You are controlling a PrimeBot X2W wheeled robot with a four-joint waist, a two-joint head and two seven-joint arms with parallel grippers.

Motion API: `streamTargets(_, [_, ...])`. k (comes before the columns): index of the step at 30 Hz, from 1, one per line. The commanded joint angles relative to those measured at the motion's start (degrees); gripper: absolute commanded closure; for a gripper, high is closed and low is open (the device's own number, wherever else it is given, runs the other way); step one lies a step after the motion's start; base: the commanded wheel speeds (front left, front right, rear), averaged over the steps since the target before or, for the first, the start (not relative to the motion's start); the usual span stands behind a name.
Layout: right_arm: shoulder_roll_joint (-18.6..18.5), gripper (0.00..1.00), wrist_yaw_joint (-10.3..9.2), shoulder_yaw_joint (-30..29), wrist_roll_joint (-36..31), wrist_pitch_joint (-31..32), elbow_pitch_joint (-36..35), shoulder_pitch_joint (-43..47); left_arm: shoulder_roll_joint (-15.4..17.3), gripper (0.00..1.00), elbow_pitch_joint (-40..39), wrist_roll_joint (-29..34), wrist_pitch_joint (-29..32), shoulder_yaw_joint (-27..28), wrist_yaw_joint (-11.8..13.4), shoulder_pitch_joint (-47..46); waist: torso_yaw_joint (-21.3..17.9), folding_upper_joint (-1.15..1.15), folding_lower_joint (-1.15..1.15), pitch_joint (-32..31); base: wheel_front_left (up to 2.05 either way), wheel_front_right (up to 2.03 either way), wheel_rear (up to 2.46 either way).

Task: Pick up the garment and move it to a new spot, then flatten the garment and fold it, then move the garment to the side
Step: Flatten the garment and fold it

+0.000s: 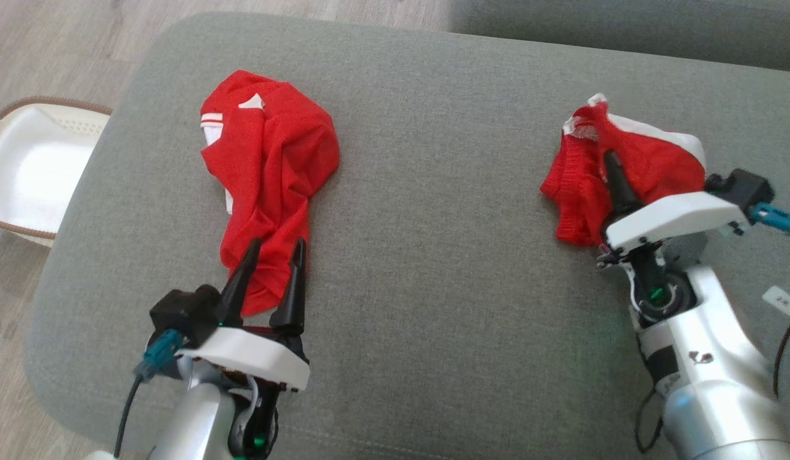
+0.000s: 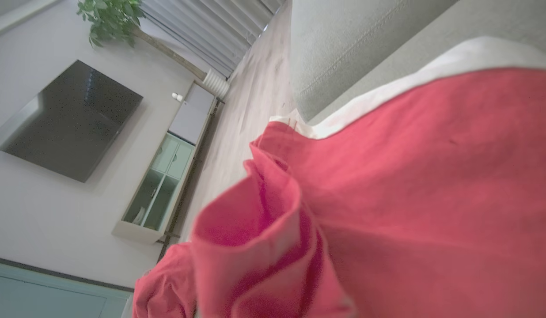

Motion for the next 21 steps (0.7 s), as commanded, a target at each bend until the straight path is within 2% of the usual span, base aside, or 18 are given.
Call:
streamTargets(1, [0.7,1.00,-0.04,1.8,-0.7,-1.0,-0.8,-1.3,0.7,0.00,-1.8,-0.1,-0.3,2.2,0.0,-1.3,-0.1,0.00,0.00,0.0,0.00,0.00,0.00])
streamTargets(2, [0.6,0.42,-0.04,2.3,-1.3,-1.6,-0.1,-1.3,0.7,0.00,-1.8,-0.1,-0.3,2.3,0.0,-1.2,-0.1,0.00,0.00,0.0,0.00,0.00,0.00])
streamTargets(3, [0.6,0.00,-0.04,2.8,-1.5,-1.7,0.6,-1.3,0.7,0.00,-1.8,-0.1,-0.3,2.3,0.0,-1.2,-0.1,0.00,0.00,0.0,0.00,0.00,0.00])
streamTargets(9, [0.7,0.00,-0.04,8.8,-2.0,-0.6,1.8,-0.7,0.7,0.00,-1.6,0.0,-0.3,2.8,0.1,-1.0,-1.1,0.00,0.00,-0.2,0.00,0.00,0.00])
streamTargets(15, [0.8,0.00,-0.04,18.3,0.7,1.8,2.5,1.3,0.7,0.00,-1.1,0.6,-0.3,2.8,-0.5,-1.0,-3.0,0.00,0.00,-1.3,0.00,0.00,0.00])
streamTargets(21, [0.8,0.00,-0.04,22.7,2.6,-2.3,1.8,1.9,0.7,0.00,-1.2,0.6,-0.3,3.4,-0.6,-0.7,-6.0,0.00,0.00,-2.6,0.00,0.00,0.00])
